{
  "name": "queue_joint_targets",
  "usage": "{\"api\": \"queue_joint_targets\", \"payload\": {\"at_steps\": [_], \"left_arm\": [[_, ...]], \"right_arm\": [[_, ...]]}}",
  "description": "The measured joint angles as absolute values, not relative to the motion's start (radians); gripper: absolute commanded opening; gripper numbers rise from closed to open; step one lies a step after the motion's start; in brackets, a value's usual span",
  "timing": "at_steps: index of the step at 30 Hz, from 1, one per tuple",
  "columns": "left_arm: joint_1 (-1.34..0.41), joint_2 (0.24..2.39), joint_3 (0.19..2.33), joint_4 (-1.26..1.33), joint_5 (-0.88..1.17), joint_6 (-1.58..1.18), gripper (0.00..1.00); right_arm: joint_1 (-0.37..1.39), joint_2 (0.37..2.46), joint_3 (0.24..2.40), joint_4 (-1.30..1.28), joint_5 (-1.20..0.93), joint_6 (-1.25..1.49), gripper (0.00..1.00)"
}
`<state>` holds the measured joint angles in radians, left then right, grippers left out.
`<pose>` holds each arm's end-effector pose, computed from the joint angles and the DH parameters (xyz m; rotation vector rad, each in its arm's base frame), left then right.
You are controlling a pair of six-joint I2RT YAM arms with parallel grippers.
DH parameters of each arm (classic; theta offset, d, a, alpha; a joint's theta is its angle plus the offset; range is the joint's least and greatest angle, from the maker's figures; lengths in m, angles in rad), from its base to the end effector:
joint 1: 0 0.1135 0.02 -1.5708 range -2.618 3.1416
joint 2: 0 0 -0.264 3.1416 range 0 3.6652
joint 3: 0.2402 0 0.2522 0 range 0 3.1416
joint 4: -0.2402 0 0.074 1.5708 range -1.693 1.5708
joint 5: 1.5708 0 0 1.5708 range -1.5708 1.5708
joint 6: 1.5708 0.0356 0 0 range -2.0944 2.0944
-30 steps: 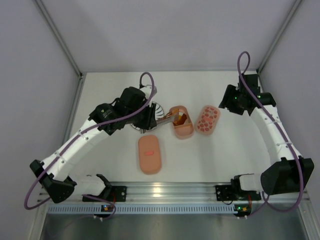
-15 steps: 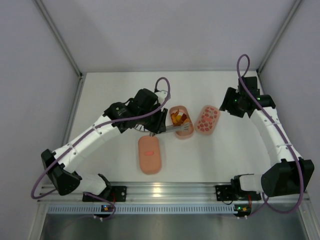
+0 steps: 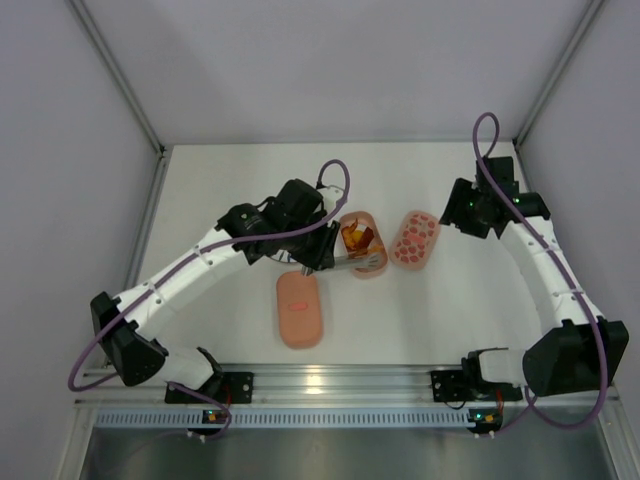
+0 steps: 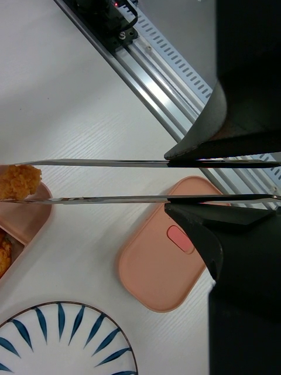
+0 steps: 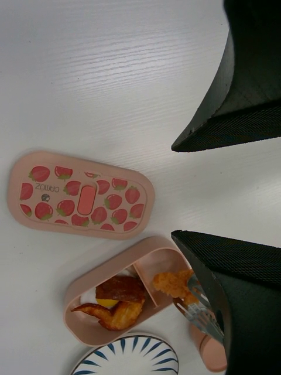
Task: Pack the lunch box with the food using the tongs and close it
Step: Place the fake food in the packing box.
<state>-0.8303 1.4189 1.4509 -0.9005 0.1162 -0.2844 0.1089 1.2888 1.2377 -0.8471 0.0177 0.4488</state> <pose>0.1950 -0.2195 0.3588 0.7356 2.4273 -0.6165 0.2610 0.0279 0.3288 0.4273 2.4445 0.2177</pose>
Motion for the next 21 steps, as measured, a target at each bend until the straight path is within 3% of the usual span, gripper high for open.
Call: {"api": "queue_joint_targets", "payload": {"at_steps": [21], "left_arm": [[-0.831, 1.454, 1.451, -0.921, 0.085, -0.279, 0.31]], "right_arm": [[0.109, 1.277, 1.217, -0.845, 0.026, 0.456, 0.56]]}}
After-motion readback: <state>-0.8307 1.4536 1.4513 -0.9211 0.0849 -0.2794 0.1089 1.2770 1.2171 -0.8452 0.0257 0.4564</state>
